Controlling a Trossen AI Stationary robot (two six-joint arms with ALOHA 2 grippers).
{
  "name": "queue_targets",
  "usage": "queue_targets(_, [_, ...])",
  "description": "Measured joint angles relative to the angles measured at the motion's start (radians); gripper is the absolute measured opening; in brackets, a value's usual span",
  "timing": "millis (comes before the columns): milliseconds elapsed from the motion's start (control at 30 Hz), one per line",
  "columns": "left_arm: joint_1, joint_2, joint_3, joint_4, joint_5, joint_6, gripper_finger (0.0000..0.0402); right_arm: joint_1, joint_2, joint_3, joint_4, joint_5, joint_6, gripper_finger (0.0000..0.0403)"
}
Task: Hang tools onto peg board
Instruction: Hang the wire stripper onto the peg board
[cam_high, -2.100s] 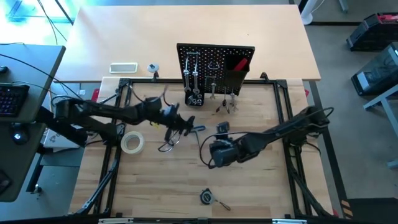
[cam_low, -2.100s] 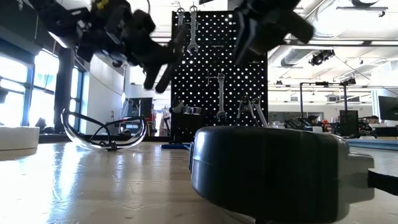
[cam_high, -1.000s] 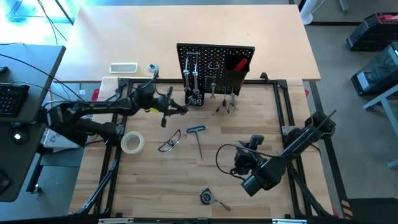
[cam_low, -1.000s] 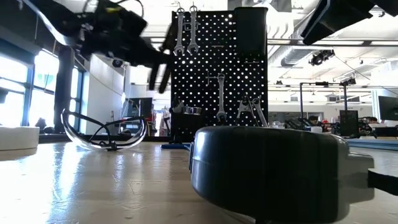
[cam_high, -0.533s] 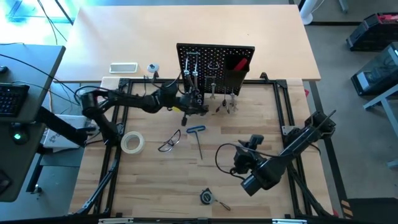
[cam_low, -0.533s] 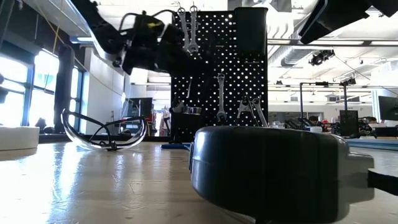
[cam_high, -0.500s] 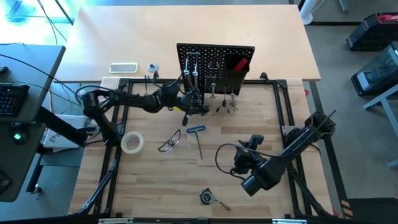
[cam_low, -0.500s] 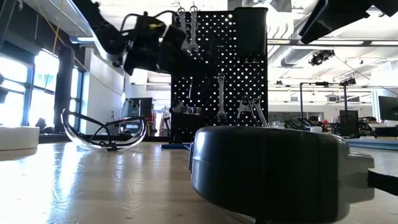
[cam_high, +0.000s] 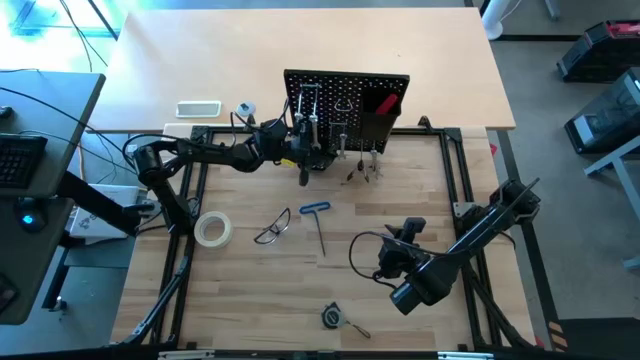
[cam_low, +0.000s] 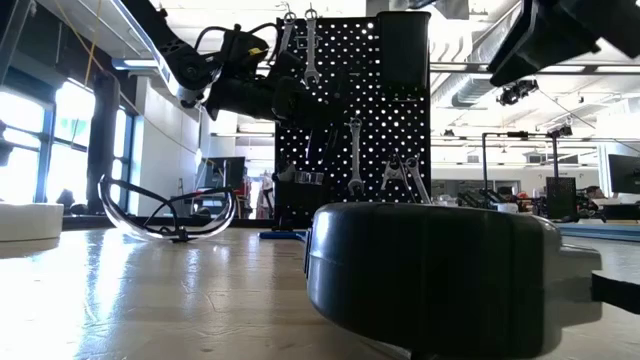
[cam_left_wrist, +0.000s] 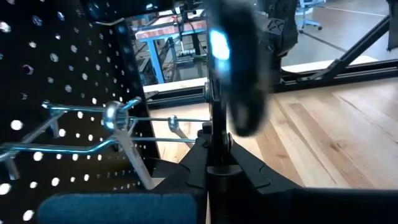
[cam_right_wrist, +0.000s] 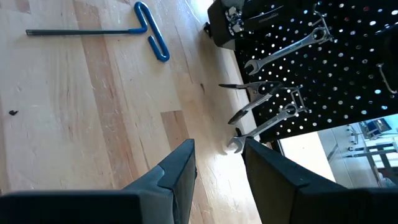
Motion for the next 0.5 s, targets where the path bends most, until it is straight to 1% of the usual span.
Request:
queue_targets(167, [0.019,0.000,0.001,-0.006,-0.007,-0.002,0.0018,-0.002,0.000,-0.022,0.025,0.005,-0.002,0.0131])
queue_targets(300, [0.032,0.007,0.002,0.007,-0.009,-0.022,0.0018,-0.003,0.000,-0.022,0.024,0.034,-0.004,0.0131])
queue_targets(500, [0.040,0.069,0.038,0.010,-0.011,-0.053,0.0018,-0.003,0.000,-0.022,0.022,0.055,-0.008,0.0131])
